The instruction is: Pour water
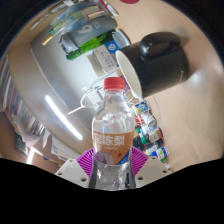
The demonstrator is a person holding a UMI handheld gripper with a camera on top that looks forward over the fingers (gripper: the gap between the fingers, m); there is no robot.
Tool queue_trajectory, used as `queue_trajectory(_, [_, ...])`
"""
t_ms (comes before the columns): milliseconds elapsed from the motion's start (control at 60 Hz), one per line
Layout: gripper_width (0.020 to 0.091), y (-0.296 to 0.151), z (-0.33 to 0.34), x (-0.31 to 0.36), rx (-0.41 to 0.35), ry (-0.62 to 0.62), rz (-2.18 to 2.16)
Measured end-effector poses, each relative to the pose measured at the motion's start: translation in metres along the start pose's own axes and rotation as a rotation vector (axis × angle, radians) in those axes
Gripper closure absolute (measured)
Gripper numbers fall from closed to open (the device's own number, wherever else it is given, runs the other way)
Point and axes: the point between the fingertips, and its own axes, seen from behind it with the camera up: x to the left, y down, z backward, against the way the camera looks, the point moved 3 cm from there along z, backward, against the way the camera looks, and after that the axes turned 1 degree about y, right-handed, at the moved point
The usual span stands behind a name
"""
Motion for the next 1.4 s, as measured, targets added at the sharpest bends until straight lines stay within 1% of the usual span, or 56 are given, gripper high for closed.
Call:
queue_trajectory(167, [0.0647,-0.005,-0.001,-0.014,0.003,0.034,-0.002])
queue_trajectory(267, [0.0646,0.003,0.001,-0.014,0.025,0.045,0.056])
queue_trajectory(317, [0.0647,0.013,0.000,-0.003,0.056,0.031,0.149])
queue_trajectory(383, [0.0646,0.034,0.006,0.028,0.119,-0.046,0.373])
queue_trajectory(433, [0.0645,0.042,0.015,0.045,0.137,-0.077,0.578])
queue_trajectory(450, [0.0645,0.048,0.017,0.057,0.119,-0.067,0.642])
queue_trajectory(483, [0.0645,0.046,0.022,0.073,0.090,-0.069,0.786])
queue_trajectory(517, [0.0647,0.039,0.027,0.091,0.045,-0.065,0.942])
queue_trajectory(567, [0.0646,0.027,0.038,0.121,-0.043,-0.049,1.190])
queue_trajectory(583, [0.0646,0.012,0.045,0.133,-0.056,-0.072,1.272])
queue_trajectory(600, [0.0644,0.008,0.048,0.142,-0.087,-0.059,1.355])
queue_trajectory(617, [0.0645,0.015,0.050,0.153,-0.125,-0.032,1.418])
queue_trajectory(683, [0.0645,-0.005,0.065,0.188,-0.235,0.007,1.657])
queue_trajectory(717, [0.0644,-0.021,0.073,0.204,-0.306,0.033,1.743])
queue_trajectory(733, [0.0643,-0.041,0.084,0.209,-0.339,0.023,1.792])
queue_trajectory(750, [0.0644,-0.052,0.088,0.216,-0.379,0.041,1.824])
queue_trajectory(767, [0.0645,-0.057,0.089,0.220,-0.420,0.077,1.844])
queue_trajectory(817, [0.0644,-0.096,0.102,0.231,-0.526,0.159,1.914])
queue_trajectory(850, [0.0646,-0.124,0.110,0.231,-0.576,0.225,1.939])
queue_trajectory(883, [0.0644,-0.153,0.119,0.225,-0.602,0.282,1.950])
queue_trajectory(933, [0.0645,-0.190,0.125,0.208,-0.604,0.361,1.925])
queue_trajectory(1000, [0.0644,-0.231,0.132,0.180,-0.583,0.452,1.875])
queue_trajectory(1117, [0.0642,-0.284,0.140,0.136,-0.563,0.576,1.890])
queue_trajectory(1167, [0.0642,-0.294,0.141,0.119,-0.539,0.602,1.894])
queue_trajectory(1267, [0.0630,-0.300,0.136,0.097,-0.479,0.607,1.925])
queue_trajectory(1383, [0.0621,-0.311,0.132,0.075,-0.451,0.648,2.006])
queue_trajectory(1400, [0.0617,-0.308,0.131,0.079,-0.458,0.634,2.026])
